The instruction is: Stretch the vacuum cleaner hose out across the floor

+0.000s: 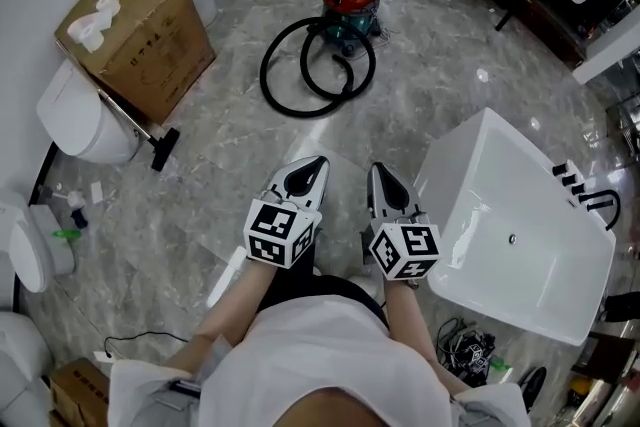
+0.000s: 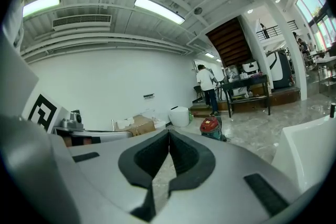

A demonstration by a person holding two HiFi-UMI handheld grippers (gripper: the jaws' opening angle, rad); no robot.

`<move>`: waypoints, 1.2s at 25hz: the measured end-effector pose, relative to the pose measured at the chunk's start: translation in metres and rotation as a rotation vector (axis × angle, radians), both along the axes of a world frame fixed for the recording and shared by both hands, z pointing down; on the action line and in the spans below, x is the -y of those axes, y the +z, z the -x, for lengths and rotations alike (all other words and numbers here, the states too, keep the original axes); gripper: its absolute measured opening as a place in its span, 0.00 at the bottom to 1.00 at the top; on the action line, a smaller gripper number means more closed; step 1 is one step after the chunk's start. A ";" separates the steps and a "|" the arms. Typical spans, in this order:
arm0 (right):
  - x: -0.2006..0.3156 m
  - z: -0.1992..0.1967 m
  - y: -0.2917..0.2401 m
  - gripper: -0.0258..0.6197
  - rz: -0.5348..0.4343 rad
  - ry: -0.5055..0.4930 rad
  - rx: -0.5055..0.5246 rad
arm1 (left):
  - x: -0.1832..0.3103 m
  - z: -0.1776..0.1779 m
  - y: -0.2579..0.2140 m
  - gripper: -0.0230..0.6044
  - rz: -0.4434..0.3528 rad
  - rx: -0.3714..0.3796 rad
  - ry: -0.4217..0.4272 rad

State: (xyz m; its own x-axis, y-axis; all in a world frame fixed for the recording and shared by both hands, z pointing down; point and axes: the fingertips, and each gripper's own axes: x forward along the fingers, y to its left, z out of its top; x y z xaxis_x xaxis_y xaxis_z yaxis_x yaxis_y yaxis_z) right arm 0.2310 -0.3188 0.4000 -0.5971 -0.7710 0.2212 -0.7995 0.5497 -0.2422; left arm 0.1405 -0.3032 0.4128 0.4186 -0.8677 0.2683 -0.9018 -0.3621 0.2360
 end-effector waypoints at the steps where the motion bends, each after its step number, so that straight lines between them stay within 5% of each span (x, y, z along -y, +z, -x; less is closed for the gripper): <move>1: 0.009 0.004 0.000 0.06 0.003 -0.001 0.000 | 0.009 0.003 0.001 0.05 0.003 -0.001 0.002; 30: 0.294 0.085 0.003 0.06 0.033 0.022 -0.041 | 0.286 0.088 0.000 0.05 0.034 0.005 0.064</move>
State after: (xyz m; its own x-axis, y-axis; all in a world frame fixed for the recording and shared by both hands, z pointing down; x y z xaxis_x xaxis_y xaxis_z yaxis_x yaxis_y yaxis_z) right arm 0.1459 -0.6123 0.4030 -0.5700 -0.7759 0.2705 -0.8210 0.5239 -0.2271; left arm 0.0520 -0.5892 0.4130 0.4718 -0.8293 0.2993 -0.8781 -0.4112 0.2448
